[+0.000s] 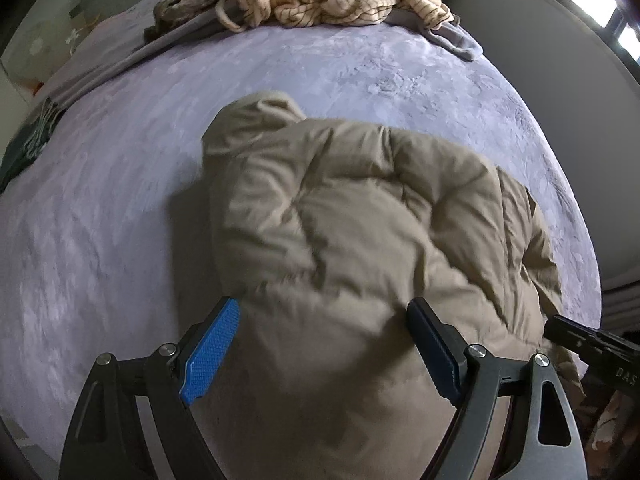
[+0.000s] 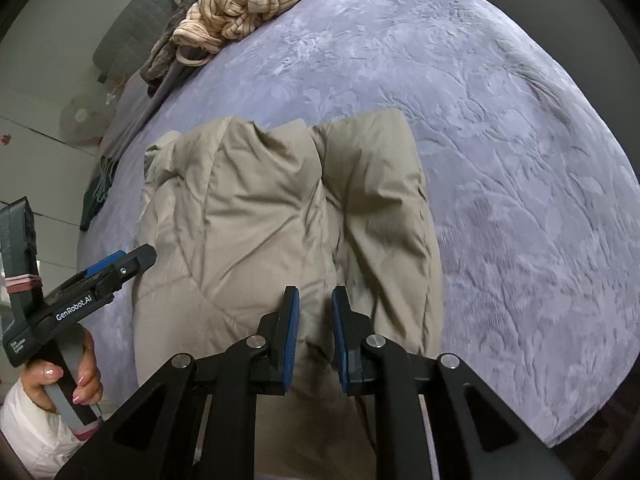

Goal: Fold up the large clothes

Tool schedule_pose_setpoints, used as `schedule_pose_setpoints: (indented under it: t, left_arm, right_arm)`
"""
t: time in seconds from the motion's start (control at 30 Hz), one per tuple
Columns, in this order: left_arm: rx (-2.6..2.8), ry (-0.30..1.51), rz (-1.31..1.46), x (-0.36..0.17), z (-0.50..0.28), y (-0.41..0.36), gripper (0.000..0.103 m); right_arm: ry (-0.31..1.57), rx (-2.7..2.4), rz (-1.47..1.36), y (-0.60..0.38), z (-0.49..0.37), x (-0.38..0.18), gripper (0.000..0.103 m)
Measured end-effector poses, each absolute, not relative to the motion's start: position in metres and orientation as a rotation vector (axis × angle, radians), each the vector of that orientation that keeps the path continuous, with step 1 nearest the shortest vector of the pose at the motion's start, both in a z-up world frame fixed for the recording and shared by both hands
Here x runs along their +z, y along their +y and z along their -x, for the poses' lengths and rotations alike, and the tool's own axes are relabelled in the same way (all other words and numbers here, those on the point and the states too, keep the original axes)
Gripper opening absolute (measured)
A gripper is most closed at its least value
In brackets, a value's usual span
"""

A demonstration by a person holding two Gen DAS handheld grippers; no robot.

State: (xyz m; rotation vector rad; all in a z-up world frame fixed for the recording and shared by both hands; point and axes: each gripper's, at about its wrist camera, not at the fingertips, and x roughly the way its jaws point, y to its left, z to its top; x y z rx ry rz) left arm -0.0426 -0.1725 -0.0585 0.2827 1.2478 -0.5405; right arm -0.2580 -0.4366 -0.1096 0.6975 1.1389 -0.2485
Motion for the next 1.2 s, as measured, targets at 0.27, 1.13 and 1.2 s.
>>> schedule_pose_setpoints:
  t: [0.27, 1.13, 1.2]
  left_arm:
    - [-0.573, 1.274, -0.266, -0.062, 0.050, -0.149, 0.087]
    - [-0.658, 1.309, -0.246, -0.069, 0.049, -0.086, 0.103]
    - [-0.662, 1.313, -0.240, -0.070, 0.048, -0.086, 0.103]
  right_arm:
    - [1.126, -0.314, -0.720, -0.431, 0.264, -0.107, 0.020]
    - [1.066, -0.499, -0.710, -0.382, 0.299, -0.083, 0.064]
    - [1.068, -0.499, -0.709, -0.386, 0.298, -0.081, 0.067]
